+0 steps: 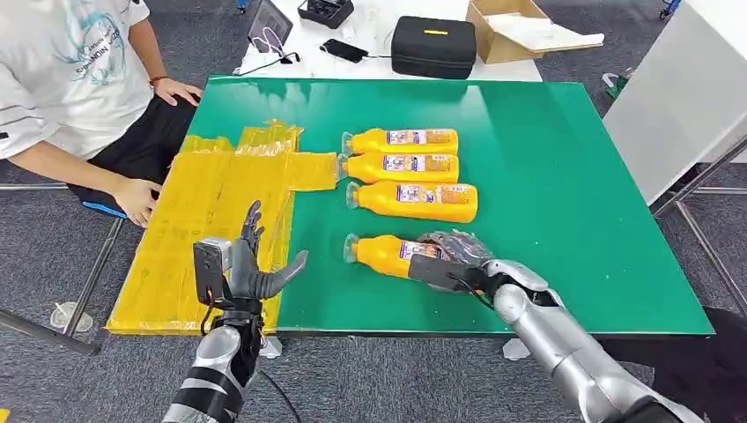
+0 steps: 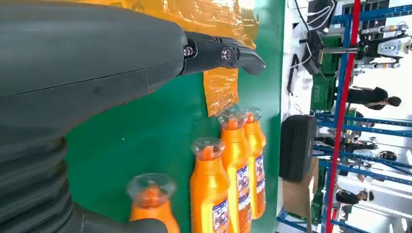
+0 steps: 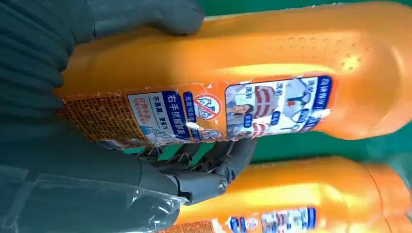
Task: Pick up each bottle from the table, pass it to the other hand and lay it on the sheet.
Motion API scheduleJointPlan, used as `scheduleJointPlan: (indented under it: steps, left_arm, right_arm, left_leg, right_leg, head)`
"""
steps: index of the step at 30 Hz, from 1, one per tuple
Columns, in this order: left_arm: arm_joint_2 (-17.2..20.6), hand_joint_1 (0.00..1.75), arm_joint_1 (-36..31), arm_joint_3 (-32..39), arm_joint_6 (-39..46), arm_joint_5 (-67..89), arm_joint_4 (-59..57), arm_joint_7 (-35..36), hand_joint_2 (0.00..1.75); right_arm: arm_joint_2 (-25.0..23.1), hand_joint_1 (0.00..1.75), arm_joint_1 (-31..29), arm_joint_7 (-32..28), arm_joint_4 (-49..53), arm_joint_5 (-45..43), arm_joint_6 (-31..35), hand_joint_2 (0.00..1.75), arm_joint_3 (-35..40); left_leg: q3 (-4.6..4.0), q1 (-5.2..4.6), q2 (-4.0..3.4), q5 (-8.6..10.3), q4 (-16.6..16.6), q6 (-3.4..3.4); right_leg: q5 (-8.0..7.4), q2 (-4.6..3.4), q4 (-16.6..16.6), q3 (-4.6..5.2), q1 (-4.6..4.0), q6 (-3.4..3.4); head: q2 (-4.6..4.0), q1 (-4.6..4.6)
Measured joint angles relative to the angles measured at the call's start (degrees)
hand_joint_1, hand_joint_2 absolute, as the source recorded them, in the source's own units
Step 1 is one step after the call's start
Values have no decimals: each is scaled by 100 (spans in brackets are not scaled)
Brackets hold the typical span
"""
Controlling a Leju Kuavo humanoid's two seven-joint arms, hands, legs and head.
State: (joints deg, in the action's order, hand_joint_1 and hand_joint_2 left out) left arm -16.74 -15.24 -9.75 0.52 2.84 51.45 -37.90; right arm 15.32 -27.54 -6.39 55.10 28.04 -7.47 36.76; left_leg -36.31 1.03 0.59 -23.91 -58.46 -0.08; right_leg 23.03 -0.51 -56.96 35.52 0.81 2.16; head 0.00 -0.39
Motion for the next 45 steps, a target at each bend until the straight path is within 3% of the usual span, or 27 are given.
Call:
scheduleJointPlan:
  steps: [5, 11, 16, 21, 25, 30, 37, 45]
  left_arm:
    - [-2, 0, 4, 0, -26, -125, 0, 2, 175]
    - [-7, 0, 88, -6, -273, -542, 183, 168, 175]
    - [-9, 0, 106, -136, -518, -721, 374, 265, 175]
    - [-9, 0, 93, -260, -658, -822, 468, 313, 175]
    - [-9, 0, 62, -372, -1264, -1086, 490, 409, 175]
    - [-9, 0, 44, -431, -1325, -1128, 492, 422, 175]
    - [13, 0, -26, -601, -2026, -1300, 492, 444, 175]
    - [26, 0, -37, -704, -2068, -1305, 490, 446, 175]
  right_arm:
    - [-151, 175, 467, -446, 367, -271, 726, 175, -363]
    - [-1240, 175, 1448, -1740, 1273, -170, 2958, 175, -1410]
    - [-1854, 175, 1789, -2540, 1766, -196, 4030, 175, -2114]
    - [-2162, 175, 1972, -2854, 1960, -229, 4274, 175, -2432]
    - [-2345, 175, 2058, -3230, 2013, -397, 4496, 175, -2596]
    - [-2459, 175, 2121, -3280, 2032, -415, 4526, 175, -2695]
    - [-2566, 175, 2094, -3329, 1794, -535, 4082, 175, -2717]
    - [-2660, 175, 2092, -3344, 1547, -537, 4047, 175, -2688]
  left_leg:
    - [-2, 1, -1, -1, 0, 0]
    - [-28, 14, -1, 0, 2, -3]
    - [-36, 13, 0, 0, 2, -3]
    - [-36, -1, 1, 0, 2, -1]
    - [-35, -1, 0, 0, 2, -1]
    - [-34, 0, -3, -1, 2, -2]
    - [-36, -1, -3, -1, 2, -1]
    - [-37, 0, -1, -1, 2, -1]
  right_leg:
    - [0, -1, 0, -1, -2, 0]
    - [1, 0, -3, 32, -13, -2]
    - [3, 0, -3, 32, -9, -3]
    - [1, 1, -2, 35, 1, -1]
    - [1, 0, -2, 34, 1, -1]
    - [1, -1, -2, 36, -1, -1]
    - [1, -1, -2, 36, 1, -1]
    - [1, 0, -2, 36, 0, -1]
  head:
    - [0, 2]
    - [0, -5]
    - [0, 0]
    - [0, -2]
    - [0, -2]
    - [0, -2]
    - [0, -2]
    - [0, -2]
